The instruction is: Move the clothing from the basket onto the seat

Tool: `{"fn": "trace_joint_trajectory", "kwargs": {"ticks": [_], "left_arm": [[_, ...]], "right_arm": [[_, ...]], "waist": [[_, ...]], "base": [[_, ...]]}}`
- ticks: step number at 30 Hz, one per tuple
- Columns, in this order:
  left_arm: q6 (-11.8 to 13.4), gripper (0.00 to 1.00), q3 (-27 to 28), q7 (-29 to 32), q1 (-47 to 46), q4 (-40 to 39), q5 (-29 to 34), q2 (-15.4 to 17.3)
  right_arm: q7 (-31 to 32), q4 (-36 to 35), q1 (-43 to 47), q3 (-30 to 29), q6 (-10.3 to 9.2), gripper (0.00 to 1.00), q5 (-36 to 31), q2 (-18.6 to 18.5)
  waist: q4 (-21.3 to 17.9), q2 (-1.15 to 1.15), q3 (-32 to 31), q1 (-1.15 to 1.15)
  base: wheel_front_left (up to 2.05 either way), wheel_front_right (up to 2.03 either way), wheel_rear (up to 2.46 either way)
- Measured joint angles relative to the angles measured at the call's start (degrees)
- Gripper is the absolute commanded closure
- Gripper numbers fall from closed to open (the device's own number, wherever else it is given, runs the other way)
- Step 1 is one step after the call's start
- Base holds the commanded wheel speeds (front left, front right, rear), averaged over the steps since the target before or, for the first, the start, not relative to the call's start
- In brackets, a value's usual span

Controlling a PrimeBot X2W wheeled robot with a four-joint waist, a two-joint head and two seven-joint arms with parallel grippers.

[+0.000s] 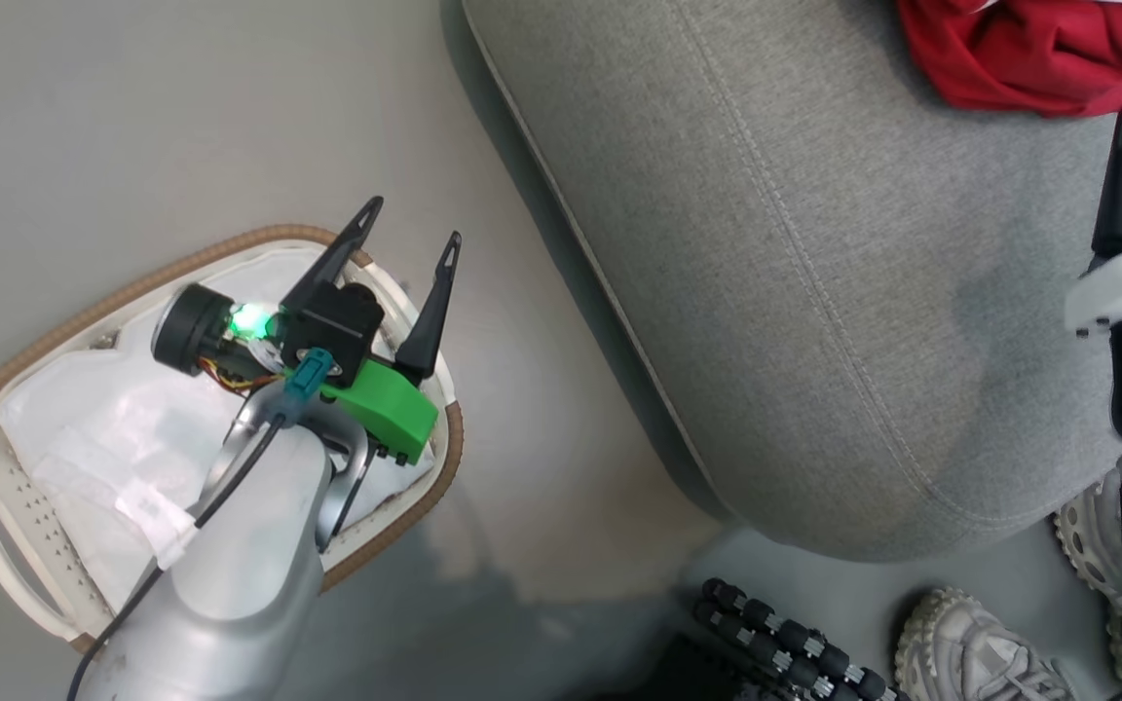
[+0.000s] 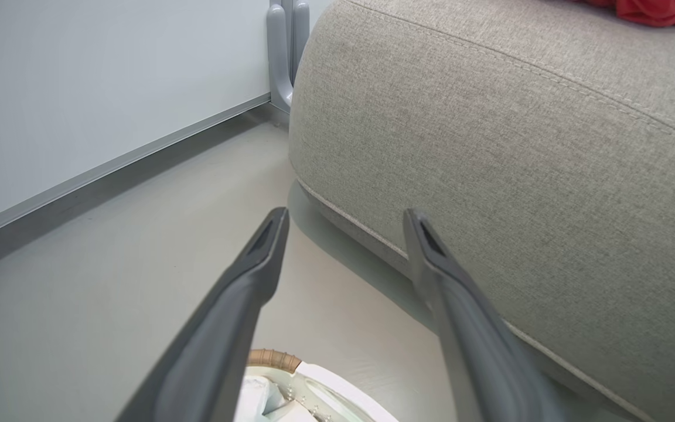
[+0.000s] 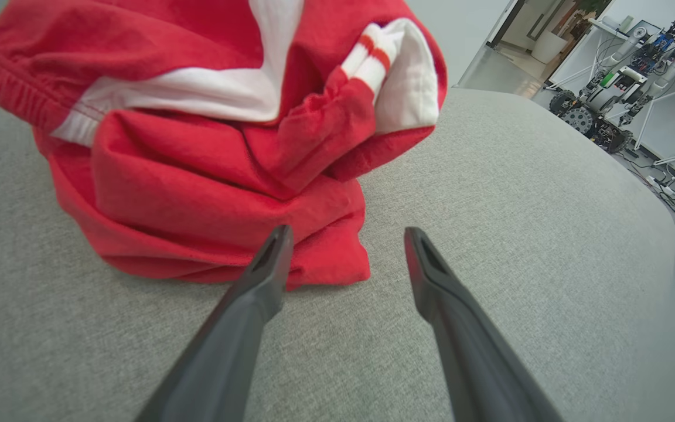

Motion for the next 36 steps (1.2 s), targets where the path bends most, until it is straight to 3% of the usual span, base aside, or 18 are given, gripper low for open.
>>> {"fn": "trace_joint_trajectory", "kwargs": {"ticks": [7,14,27,36], "left_arm": [[0.85,0.0,0.88,-0.63,1.61,1.76,-1.38,-1.71],[2.3,0.0,4.11,-0.86,5.52,0.25,-2.34,-2.98],[4.32,0.0,14.24,-0.98,12.99,-2.34,-3.58,-4.99],[4.52,0.0,20.82,-0.98,17.77,-2.75,-2.22,-6.19]], "right_arm": [[-0.01,-8.79,6.1,4.19,0.0,0.0,-2.09,-1.23],[0.0,-15.38,9.03,8.4,0.0,0.0,-0.21,1.33],[0.0,-14.73,10.5,16.51,0.0,0.0,0.29,5.21],[0.0,-12.85,13.99,17.78,0.0,0.0,-0.35,6.57]], "waist": [[0.78,0.0,-4.45,-0.01],[3.28,0.0,-9.27,-0.01],[12.78,0.0,-15.92,-0.01],[19.28,0.0,-20.36,-0.01]], "base": [[0.0,0.0,0.0],[0.0,0.0,0.0],[0.0,0.0,0.0],[0.0,0.0,0.0]]}}
